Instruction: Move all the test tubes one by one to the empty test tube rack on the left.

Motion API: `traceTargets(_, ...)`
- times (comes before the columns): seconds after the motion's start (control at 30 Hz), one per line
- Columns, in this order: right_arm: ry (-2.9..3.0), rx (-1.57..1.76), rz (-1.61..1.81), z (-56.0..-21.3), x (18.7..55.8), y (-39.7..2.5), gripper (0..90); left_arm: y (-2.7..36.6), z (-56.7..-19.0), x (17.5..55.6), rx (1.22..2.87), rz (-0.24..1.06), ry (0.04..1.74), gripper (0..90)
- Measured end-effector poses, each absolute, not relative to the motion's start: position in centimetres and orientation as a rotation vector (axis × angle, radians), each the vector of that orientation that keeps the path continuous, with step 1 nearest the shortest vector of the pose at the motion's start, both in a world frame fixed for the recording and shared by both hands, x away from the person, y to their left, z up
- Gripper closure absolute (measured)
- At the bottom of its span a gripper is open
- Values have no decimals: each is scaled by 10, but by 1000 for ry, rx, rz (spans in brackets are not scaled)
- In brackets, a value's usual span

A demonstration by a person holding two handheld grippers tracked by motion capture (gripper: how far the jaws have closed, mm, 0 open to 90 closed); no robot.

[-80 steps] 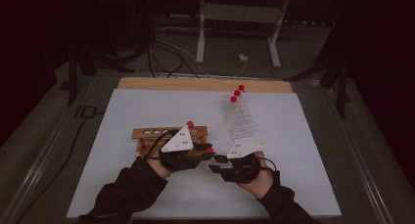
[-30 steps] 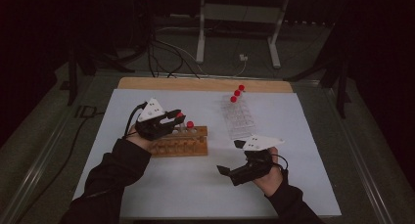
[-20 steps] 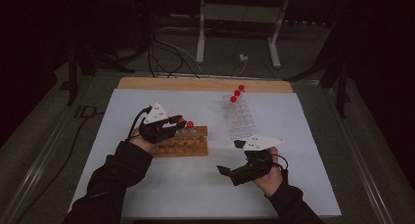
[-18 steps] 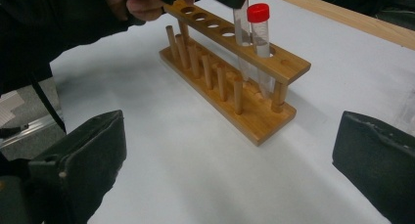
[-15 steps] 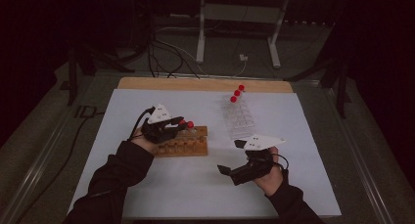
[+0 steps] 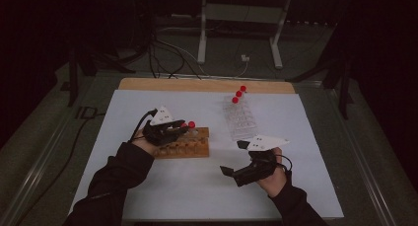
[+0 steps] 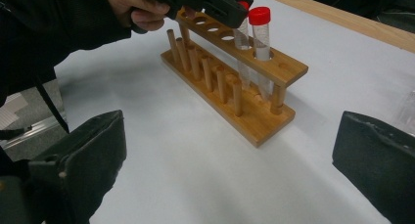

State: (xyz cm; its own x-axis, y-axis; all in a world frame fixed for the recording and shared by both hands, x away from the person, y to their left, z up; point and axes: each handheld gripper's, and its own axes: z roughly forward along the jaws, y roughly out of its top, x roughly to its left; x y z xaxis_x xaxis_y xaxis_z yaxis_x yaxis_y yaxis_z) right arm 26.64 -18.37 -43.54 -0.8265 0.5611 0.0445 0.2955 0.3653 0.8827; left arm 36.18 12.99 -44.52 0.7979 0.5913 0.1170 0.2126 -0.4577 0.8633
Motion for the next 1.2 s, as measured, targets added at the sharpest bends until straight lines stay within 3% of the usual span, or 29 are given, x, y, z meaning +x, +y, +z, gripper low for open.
traceTargets(0.07, 2368, 759, 1445, -435, 266, -184, 0, 130, -444, 362, 2052, 488, 586, 699)
traceTargets(0.17, 2368, 748, 1444, -433, 266, -184, 0, 132, -441, 359, 2062, 458, 569, 609)
traceTargets(0.47, 2339, 735, 1465, -422, 270, -193, 0, 147, -427, 339, 2014, 374, 579, 158)
traceTargets(0.57, 2314, 743, 1470, -416, 275, -198, 0, 151, -425, 329, 1993, 333, 564, 83)
traceTargets(0.77, 2278, 773, 1488, -409, 287, -203, 0, 158, -426, 310, 1960, 269, 511, 36)
traceTargets(1.2, 2157, 846, 1430, -407, 329, -208, 0, 166, -436, 286, 1935, 223, 485, 35)
